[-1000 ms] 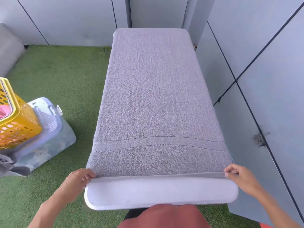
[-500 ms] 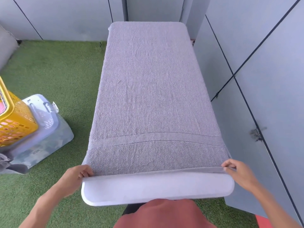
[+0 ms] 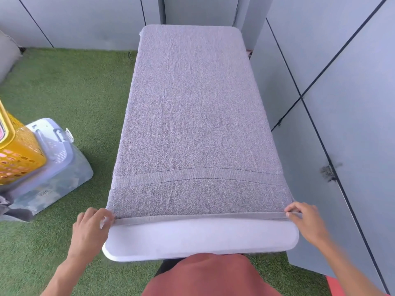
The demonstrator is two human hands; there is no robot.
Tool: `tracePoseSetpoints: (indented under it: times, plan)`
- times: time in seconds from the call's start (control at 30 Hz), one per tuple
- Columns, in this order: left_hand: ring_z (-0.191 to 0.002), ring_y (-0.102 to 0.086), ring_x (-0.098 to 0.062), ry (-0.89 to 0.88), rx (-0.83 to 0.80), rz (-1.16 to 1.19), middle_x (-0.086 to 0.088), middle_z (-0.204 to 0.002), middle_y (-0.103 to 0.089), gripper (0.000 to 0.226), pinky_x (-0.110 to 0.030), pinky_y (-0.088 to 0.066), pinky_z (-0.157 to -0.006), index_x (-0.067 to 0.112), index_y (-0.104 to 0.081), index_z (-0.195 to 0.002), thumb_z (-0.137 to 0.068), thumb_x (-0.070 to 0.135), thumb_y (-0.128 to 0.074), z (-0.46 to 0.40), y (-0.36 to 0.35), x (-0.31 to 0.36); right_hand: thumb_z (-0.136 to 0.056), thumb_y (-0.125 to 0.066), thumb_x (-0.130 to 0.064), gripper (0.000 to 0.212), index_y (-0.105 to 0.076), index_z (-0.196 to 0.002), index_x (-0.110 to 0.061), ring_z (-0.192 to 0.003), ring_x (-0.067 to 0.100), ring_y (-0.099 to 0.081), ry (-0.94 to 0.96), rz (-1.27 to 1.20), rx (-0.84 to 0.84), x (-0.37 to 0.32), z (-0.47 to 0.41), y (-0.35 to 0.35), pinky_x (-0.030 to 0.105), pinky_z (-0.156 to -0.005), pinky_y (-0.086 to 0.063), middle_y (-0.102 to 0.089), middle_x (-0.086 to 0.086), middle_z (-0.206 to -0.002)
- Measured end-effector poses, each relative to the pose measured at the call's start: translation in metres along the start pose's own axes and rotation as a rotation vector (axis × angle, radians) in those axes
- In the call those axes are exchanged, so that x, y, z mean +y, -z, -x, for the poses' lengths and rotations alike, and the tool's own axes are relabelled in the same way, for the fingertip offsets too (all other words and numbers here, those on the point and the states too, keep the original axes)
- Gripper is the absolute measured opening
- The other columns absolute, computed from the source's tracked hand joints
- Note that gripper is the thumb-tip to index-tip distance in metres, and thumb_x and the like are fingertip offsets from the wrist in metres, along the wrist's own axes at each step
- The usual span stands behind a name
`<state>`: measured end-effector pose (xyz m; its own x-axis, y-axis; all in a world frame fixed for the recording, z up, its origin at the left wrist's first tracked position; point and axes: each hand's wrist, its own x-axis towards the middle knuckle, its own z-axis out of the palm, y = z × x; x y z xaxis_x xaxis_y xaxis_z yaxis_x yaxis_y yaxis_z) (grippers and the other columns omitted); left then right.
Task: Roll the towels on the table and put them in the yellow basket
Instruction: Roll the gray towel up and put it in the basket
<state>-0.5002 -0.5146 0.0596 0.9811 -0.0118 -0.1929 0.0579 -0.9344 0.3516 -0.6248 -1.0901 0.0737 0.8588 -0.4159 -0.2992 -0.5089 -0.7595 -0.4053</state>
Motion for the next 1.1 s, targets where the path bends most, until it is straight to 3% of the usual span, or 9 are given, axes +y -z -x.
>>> tracePoseSetpoints:
  times: [0.13,0.23,0.33,0.4,0.53,0.77,0.93,1.0,1.1]
  plan:
    - [-0.08,-0.046,-0.023,-0.167,0.077,-0.131,-0.006,-0.091,-0.056,0.03,-0.038,-0.049,-0.06,0.007,-0.066,-0.088,-0.069,-0.016,-0.07,0.025,-0.013,0.012,-0.081,-0.071,-0.012,0.017,-0.064,-0.079,-0.027,-0.086,0.017,-0.045,0.045,0.111,0.164,-0.004,0.015,-0.01,0.035,-0.079,-0.038,-0.05,-0.007,-0.087]
    - [-0.092,-0.052,-0.028,-0.199,0.088,-0.098,-0.009,-0.105,-0.056,0.041,-0.045,-0.053,-0.068,0.006,-0.062,-0.101,-0.068,-0.018,-0.068,0.042,-0.028,0.009,-0.083,-0.066,0.002,0.023,-0.063,-0.083,-0.02,-0.08,0.02,-0.057,0.088,0.014,0.173,-0.009,0.024,-0.022,0.03,-0.071,-0.039,-0.054,-0.004,-0.085]
    - [-0.103,-0.051,-0.031,-0.212,0.082,-0.082,-0.01,-0.116,-0.054,0.047,-0.047,-0.055,-0.073,0.006,-0.058,-0.114,-0.073,-0.015,-0.067,0.052,-0.029,0.005,-0.079,-0.074,-0.001,0.018,-0.07,-0.093,-0.012,-0.087,0.018,-0.062,0.111,0.021,0.182,-0.004,0.031,-0.026,0.019,-0.08,-0.038,-0.061,-0.004,-0.092]
    - [-0.103,-0.05,-0.029,-0.229,0.061,-0.092,-0.008,-0.118,-0.054,0.056,-0.044,-0.056,-0.074,0.009,-0.056,-0.119,-0.071,-0.018,-0.067,0.051,-0.025,0.004,-0.073,-0.079,-0.002,0.032,-0.07,-0.103,-0.008,-0.098,0.013,-0.054,0.179,0.077,0.152,0.003,0.035,-0.025,0.015,-0.088,-0.032,-0.062,0.0,-0.101]
    - [-0.096,-0.057,-0.029,-0.226,0.088,-0.104,-0.011,-0.11,-0.063,0.05,-0.041,-0.056,-0.066,0.006,-0.065,-0.11,-0.066,-0.017,-0.073,0.038,-0.016,0.008,-0.069,-0.079,0.007,0.035,-0.071,-0.101,-0.004,-0.097,0.011,-0.047,0.245,0.159,0.173,0.011,0.024,-0.024,0.018,-0.086,-0.032,-0.062,0.003,-0.097]
    - [-0.085,-0.063,-0.029,-0.241,0.074,-0.087,-0.01,-0.097,-0.069,0.036,-0.042,-0.056,-0.066,0.001,-0.07,-0.099,-0.068,-0.018,-0.071,0.032,-0.011,0.009,-0.081,-0.067,0.008,0.02,-0.071,-0.093,-0.007,-0.087,0.02,-0.06,0.282,0.165,0.14,0.011,0.009,-0.017,0.022,-0.081,-0.038,-0.066,0.001,-0.09]
    - [-0.077,-0.064,-0.015,-0.15,-0.185,0.019,0.0,-0.093,-0.072,0.024,-0.028,-0.052,-0.068,0.015,-0.075,-0.095,-0.085,-0.005,-0.064,0.015,0.009,0.0,-0.089,-0.061,-0.001,0.017,-0.071,-0.093,-0.015,-0.089,0.017,-0.058,0.253,0.205,-0.139,0.021,0.003,0.009,0.027,-0.081,-0.042,-0.063,-0.011,-0.088]
    - [-0.076,-0.065,-0.01,-0.075,-0.358,-0.004,0.004,-0.091,-0.07,0.024,-0.026,-0.053,-0.069,0.023,-0.073,-0.093,-0.089,0.002,-0.061,-0.004,0.014,-0.003,-0.09,-0.062,-0.004,0.02,-0.07,-0.089,-0.023,-0.083,0.011,-0.058,0.202,0.181,-0.224,0.016,-0.005,0.019,0.019,-0.075,-0.041,-0.064,-0.015,-0.084]
    - [-0.072,-0.066,-0.014,0.05,-0.446,0.016,0.003,-0.085,-0.069,0.014,-0.027,-0.053,-0.061,0.022,-0.064,-0.084,-0.085,0.009,-0.068,-0.031,0.019,0.002,-0.088,-0.065,-0.008,0.022,-0.068,-0.079,-0.027,-0.072,0.0,-0.059,0.088,0.111,-0.325,0.003,-0.02,0.027,0.011,-0.063,-0.038,-0.067,-0.013,-0.075]
